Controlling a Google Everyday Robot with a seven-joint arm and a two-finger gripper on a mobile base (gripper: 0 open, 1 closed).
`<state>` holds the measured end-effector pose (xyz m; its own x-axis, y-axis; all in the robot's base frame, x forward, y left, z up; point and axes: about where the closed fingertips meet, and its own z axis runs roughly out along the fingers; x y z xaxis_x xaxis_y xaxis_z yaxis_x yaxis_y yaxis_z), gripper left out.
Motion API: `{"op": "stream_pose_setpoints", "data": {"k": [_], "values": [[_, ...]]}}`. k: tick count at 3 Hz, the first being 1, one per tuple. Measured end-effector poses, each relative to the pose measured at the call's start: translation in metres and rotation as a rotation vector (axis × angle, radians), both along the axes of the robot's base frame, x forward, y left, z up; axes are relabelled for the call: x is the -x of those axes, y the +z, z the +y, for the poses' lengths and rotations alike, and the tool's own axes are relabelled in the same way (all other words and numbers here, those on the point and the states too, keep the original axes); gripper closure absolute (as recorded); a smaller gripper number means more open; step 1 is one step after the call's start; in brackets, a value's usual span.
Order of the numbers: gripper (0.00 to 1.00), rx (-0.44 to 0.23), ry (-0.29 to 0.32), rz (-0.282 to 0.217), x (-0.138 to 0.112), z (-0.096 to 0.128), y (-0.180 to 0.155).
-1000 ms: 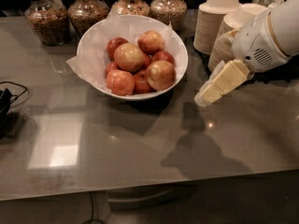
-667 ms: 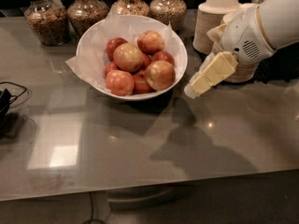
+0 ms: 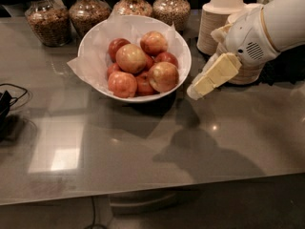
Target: Pick apple from white bowl
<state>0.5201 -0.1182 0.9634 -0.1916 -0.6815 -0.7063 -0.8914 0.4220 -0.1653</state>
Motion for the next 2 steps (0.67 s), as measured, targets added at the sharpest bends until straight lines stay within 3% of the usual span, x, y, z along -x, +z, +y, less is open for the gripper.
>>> {"op": "stream_pose_setpoints", "data": {"k": [2], "values": [[0.03, -0.068, 0.049, -0.021, -0.018, 0.032, -0.004]]}}
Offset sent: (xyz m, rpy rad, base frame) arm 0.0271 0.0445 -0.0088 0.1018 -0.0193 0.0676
